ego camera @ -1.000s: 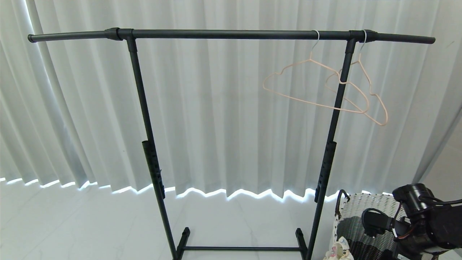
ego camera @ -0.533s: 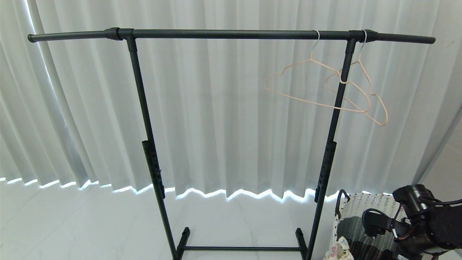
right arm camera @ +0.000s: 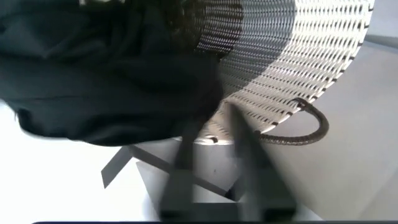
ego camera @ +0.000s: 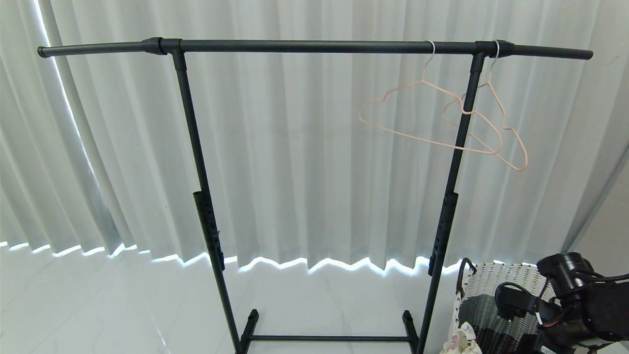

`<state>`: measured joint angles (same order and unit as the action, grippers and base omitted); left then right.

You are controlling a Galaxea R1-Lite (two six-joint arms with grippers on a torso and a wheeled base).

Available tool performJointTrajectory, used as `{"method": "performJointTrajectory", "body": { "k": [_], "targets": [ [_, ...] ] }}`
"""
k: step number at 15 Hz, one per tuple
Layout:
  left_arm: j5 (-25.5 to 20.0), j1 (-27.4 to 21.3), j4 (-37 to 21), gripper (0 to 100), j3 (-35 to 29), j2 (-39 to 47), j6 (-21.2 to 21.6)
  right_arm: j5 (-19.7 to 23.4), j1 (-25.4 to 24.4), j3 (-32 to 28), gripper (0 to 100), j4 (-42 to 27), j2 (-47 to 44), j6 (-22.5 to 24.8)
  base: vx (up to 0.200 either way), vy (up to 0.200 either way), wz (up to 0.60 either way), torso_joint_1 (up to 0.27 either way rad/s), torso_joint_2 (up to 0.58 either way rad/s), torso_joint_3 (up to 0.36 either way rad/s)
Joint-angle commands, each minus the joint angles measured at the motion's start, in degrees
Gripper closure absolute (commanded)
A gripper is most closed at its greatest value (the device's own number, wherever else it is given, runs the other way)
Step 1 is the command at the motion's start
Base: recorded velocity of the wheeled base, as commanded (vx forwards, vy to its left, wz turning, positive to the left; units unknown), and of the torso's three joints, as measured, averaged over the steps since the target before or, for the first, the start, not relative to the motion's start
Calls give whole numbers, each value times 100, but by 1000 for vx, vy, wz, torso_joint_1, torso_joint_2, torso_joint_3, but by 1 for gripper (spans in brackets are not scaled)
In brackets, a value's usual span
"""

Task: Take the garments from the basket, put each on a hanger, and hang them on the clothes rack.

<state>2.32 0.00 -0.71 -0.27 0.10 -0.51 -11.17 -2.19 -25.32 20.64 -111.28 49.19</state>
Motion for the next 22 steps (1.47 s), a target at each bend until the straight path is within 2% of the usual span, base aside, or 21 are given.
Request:
{"method": "performJointTrajectory", "body": {
  "k": [1,3,5,7,10,11,14,18,22],
  "targets": [
    [6,0,-8,0,0,-1,7,18,0,71,100,-7,291,-41,0,0,0,0,0,0],
    [6,0,0,0,9,-1,7,80,-9,264,100,-34,809,-164,0,0,0,0,0,0],
    [-3,0,-8,0,0,-1,16,176,-141,124,100,-737,2022,-243,0,0,0,0,0,0],
    [-3,0,0,0,0,-1,16,387,-238,-421,100,-2090,3042,-674,0,0,0,0,0,0],
    [-3,0,-8,0,0,-1,34,537,-440,-1792,100,-4903,4553,-1553,0,0,0,0,0,0],
    [-3,0,-8,0,0,-1,42,537,-528,-2284,100,-5641,4870,-1790,0,0,0,0,0,0],
    [-38,9,-8,0,0,-1,289,528,-712,-3313,100,-6731,5520,-2062,-200,0,0,2,1,4],
    [-38,0,-8,0,0,-1,262,528,-914,-3928,100,-6898,5626,-2062,-200,0,0,-1,0,5],
    [-38,0,-8,0,0,-1,262,537,-1266,-4271,100,-6889,5450,-2098,-200,0,0,4,1,5]
  ]
}}
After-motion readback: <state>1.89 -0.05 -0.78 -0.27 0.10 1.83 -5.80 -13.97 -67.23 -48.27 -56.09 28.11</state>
